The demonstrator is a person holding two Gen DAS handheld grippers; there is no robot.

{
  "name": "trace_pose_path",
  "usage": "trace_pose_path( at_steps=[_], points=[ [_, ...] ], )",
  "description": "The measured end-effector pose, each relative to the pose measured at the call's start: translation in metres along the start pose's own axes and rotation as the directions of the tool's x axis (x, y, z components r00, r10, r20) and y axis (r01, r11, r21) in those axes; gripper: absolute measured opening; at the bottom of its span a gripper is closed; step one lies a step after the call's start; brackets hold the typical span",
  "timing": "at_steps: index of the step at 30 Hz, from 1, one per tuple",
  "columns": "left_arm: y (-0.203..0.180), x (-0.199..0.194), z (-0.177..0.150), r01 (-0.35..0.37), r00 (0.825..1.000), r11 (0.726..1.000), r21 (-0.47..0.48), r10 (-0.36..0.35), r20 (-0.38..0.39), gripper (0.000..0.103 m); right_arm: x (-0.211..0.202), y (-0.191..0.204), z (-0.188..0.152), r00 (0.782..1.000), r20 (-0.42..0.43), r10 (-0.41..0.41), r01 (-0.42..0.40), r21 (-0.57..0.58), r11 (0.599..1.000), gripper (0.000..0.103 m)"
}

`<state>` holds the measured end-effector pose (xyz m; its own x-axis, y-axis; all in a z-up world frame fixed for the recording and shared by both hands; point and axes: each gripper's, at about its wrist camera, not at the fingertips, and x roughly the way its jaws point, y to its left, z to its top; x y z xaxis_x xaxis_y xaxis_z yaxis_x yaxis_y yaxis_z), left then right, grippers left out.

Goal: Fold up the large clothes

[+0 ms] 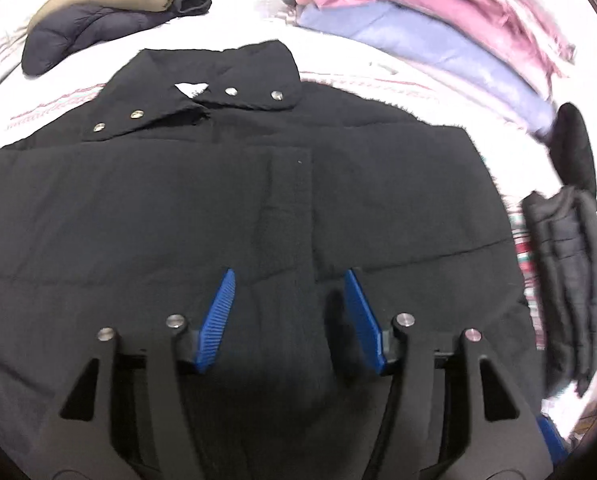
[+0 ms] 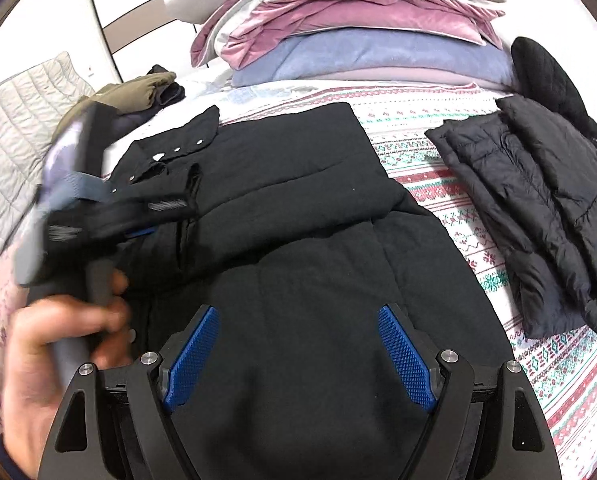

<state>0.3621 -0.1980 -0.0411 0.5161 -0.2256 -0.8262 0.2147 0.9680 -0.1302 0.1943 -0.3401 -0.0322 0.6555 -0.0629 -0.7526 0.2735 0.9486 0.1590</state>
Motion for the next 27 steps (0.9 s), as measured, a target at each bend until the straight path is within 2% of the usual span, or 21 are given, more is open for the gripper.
trace_pose_path(
  at_steps=[3,7,8,9,10,14,15,17,19,21,22,23,24,25,26,27],
  points=[
    [0.021,-0.035,-0.011,-0.011,0.999,0.999,-0.034,0.012,0.03,0.06,-0.003,0.004,0.0,1.0,0.014,0.0,0.001,-0.019,1.0,0.084],
    [0.056,-0.093,-0.043,-0.079,0.993,0.994,-0.081,0.086,0.079,0.062,-0.004,0.013,-0.002,0.999,0.028,-0.016,0.017,-0.044,0.999,0.084],
    [0.065,-0.115,-0.056,-0.107,0.987,0.991,-0.083,0.116,0.108,0.067,-0.004,0.017,-0.003,0.999,0.031,-0.021,0.023,-0.056,0.998,0.084],
    [0.073,-0.129,-0.066,-0.132,0.982,0.988,-0.083,0.142,0.128,0.076,-0.005,0.022,-0.004,0.999,0.037,-0.028,0.03,-0.071,0.997,0.084],
    [0.08,-0.141,-0.074,-0.155,0.975,0.984,-0.086,0.166,0.146,0.08,-0.006,0.025,-0.005,0.998,0.044,-0.034,0.038,-0.082,0.996,0.084],
    [0.105,-0.202,-0.123,-0.228,0.935,0.964,-0.14,0.257,0.243,0.084,-0.02,0.051,-0.01,0.993,0.107,-0.049,0.066,-0.163,0.984,0.084],
    [0.111,-0.213,-0.134,-0.238,0.929,0.958,-0.16,0.273,0.249,0.087,-0.024,0.058,-0.011,0.992,0.119,-0.036,0.057,-0.181,0.982,0.084],
    [0.12,-0.23,-0.155,-0.231,0.93,0.957,-0.177,0.271,0.247,0.088,-0.041,0.077,-0.018,0.986,0.164,0.014,0.025,-0.233,0.972,0.084],
    [0.127,-0.242,-0.175,-0.238,0.928,0.956,-0.174,0.276,0.249,0.089,-0.062,0.098,-0.027,0.974,0.224,0.042,0.028,-0.299,0.954,0.084],
    [0.137,-0.253,-0.195,-0.282,0.912,0.944,-0.173,0.32,0.258,0.089,-0.091,0.122,-0.043,0.945,0.321,0.061,0.073,-0.389,0.918,0.084],
    [0.145,-0.258,-0.207,-0.32,0.899,0.929,-0.184,0.359,0.251,0.089,-0.102,0.131,-0.052,0.929,0.365,0.06,0.107,-0.419,0.902,0.084],
    [0.151,-0.262,-0.219,-0.337,0.893,0.92,-0.198,0.379,0.241,0.089,-0.113,0.138,-0.061,0.913,0.404,0.059,0.136,-0.439,0.888,0.084],
    [0.156,-0.266,-0.229,-0.336,0.894,0.918,-0.209,0.381,0.235,0.089,-0.127,0.144,-0.074,0.892,0.449,0.061,0.168,-0.454,0.875,0.084],
    [0.16,-0.271,-0.24,-0.33,0.896,0.918,-0.221,0.378,0.232,0.089,-0.135,0.147,-0.082,0.882,0.466,0.066,0.177,-0.458,0.871,0.084],
    [0.165,-0.276,-0.253,-0.318,0.9,0.918,-0.237,0.371,0.229,0.089,-0.146,0.149,-0.093,0.878,0.473,0.074,0.173,-0.458,0.872,0.084],
    [0.167,-0.28,-0.262,-0.312,0.902,0.918,-0.244,0.367,0.229,0.089,-0.157,0.149,-0.105,0.886,0.455,0.089,0.144,-0.452,0.88,0.084]
  ],
)
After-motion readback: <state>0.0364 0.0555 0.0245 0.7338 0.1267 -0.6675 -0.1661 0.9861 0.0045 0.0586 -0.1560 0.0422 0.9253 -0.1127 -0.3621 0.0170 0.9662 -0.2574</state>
